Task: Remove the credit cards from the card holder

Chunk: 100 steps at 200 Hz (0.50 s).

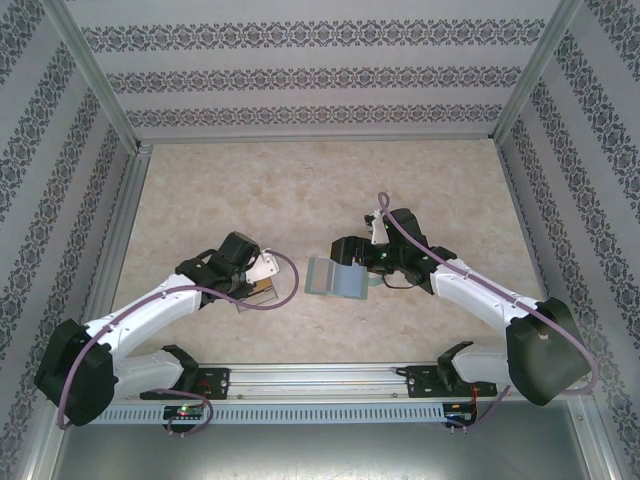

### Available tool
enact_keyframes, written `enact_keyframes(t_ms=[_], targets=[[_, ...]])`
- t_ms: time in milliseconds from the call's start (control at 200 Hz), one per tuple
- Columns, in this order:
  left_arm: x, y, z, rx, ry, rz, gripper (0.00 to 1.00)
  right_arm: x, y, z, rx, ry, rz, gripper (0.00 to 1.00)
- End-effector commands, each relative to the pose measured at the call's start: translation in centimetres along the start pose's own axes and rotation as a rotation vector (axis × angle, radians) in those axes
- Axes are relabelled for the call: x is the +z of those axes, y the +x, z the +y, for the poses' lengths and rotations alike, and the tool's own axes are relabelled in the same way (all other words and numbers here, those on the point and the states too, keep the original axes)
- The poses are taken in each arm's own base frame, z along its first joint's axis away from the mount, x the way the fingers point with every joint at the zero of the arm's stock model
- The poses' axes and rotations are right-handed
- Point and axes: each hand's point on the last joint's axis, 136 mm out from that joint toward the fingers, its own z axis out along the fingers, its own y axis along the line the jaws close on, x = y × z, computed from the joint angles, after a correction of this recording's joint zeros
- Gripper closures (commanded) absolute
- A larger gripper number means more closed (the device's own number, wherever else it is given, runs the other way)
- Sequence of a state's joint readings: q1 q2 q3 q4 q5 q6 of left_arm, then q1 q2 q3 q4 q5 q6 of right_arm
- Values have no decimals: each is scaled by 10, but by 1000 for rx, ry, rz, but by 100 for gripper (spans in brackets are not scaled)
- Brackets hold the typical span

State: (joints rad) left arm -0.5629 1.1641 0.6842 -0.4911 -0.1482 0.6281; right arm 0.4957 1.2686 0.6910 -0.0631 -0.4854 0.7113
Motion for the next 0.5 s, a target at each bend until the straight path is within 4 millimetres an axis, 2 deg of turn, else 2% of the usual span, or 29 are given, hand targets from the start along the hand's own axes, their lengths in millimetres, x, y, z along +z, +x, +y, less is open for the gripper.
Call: enact_keyframes(t_ms=[0, 100, 340, 380, 425, 495], targets=[[5, 2, 12, -29, -72, 23, 73, 2, 3, 0, 2, 4, -5, 2], [2, 0, 19, -54, -89, 18, 73, 2, 4, 0, 1, 3, -5, 2], [-15, -13, 20, -117, -58, -53, 59, 1, 6, -3, 6, 18, -3, 2], [-20, -17, 23, -141, -63, -70, 55, 1, 7, -5, 8, 24, -1, 2], [-26, -21, 25, -171, -54, -86, 43, 2, 9, -8, 14, 42, 5, 2], [-35, -29, 26, -231, -22, -108, 31, 3, 11, -16, 18, 78, 12, 2]])
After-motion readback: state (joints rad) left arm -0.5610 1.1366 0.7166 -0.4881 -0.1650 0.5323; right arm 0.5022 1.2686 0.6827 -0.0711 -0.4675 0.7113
